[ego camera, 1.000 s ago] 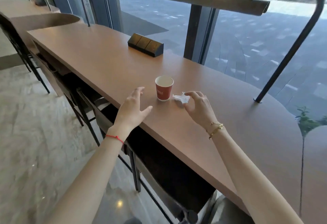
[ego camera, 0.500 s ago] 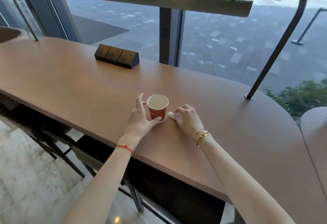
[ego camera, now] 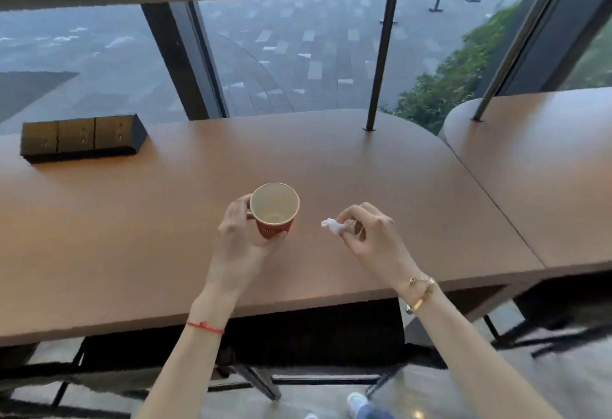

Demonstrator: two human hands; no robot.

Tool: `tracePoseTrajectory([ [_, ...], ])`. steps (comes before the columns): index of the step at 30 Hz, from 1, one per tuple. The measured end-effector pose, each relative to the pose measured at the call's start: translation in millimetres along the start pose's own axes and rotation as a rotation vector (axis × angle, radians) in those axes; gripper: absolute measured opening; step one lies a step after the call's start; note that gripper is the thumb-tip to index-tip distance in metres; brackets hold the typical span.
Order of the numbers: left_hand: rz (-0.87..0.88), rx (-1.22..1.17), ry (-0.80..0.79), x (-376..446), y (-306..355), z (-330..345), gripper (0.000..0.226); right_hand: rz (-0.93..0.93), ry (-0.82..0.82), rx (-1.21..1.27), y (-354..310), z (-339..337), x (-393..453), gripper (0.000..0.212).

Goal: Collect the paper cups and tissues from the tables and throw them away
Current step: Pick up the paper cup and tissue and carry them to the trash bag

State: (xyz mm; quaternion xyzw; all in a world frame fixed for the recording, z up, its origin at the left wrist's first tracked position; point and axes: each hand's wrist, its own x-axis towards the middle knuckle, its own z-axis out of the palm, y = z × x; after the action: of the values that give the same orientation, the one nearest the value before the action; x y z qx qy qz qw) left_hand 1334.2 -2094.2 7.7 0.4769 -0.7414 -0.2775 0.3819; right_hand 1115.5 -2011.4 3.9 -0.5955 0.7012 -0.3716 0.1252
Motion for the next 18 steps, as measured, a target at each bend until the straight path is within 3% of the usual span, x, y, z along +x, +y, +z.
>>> tracePoseTrajectory([
  [18, 0.477, -0.168, -0.658, -151.7, 167.1, 163.5, 0.069, 0.559, 0.588, -0.115, 70.7, -159.3, -319.4, 0.009],
])
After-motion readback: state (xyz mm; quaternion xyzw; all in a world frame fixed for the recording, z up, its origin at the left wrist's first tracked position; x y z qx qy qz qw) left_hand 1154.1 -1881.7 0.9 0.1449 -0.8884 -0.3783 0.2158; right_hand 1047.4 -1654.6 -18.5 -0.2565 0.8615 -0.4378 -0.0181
